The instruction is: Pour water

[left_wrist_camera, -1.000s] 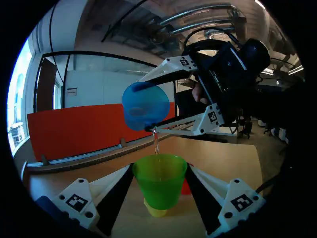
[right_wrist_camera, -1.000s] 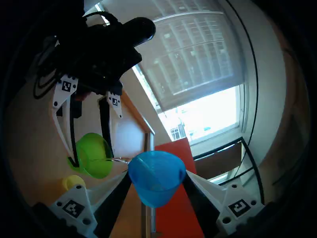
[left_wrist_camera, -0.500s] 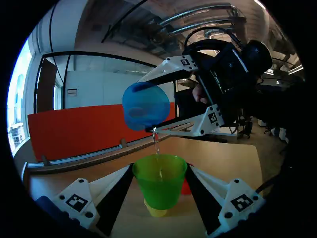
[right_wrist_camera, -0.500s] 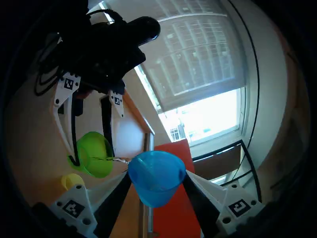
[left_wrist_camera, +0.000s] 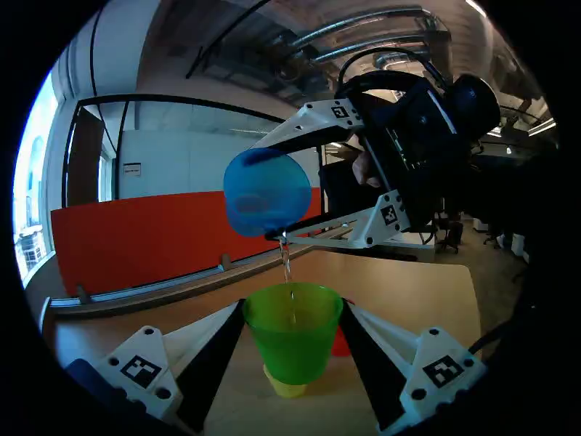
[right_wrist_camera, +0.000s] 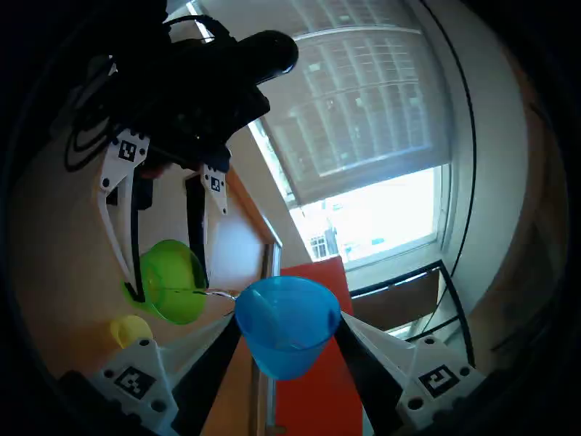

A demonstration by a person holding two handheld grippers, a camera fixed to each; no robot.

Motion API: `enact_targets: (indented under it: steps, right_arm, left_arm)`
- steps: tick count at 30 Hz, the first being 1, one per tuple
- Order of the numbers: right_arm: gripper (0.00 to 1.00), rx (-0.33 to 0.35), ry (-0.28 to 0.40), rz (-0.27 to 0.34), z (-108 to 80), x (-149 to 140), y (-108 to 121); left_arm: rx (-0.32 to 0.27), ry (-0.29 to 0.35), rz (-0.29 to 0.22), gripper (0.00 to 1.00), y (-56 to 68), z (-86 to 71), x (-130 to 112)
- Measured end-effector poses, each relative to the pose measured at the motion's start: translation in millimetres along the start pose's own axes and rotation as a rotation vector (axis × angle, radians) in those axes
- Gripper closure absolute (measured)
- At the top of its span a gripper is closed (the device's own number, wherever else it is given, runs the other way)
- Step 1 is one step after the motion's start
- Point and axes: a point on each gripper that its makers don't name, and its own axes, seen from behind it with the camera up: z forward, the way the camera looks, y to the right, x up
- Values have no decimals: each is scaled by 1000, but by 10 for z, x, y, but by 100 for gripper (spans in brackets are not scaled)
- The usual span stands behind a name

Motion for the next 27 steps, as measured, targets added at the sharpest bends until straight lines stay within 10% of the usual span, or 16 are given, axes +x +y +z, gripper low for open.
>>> enact_targets:
  steps: [27]
  right_arm:
    - [10, -2, -1, -45, -13, 2, 13]
  left_arm:
    - [1, 1, 2, 10, 13, -7, 16]
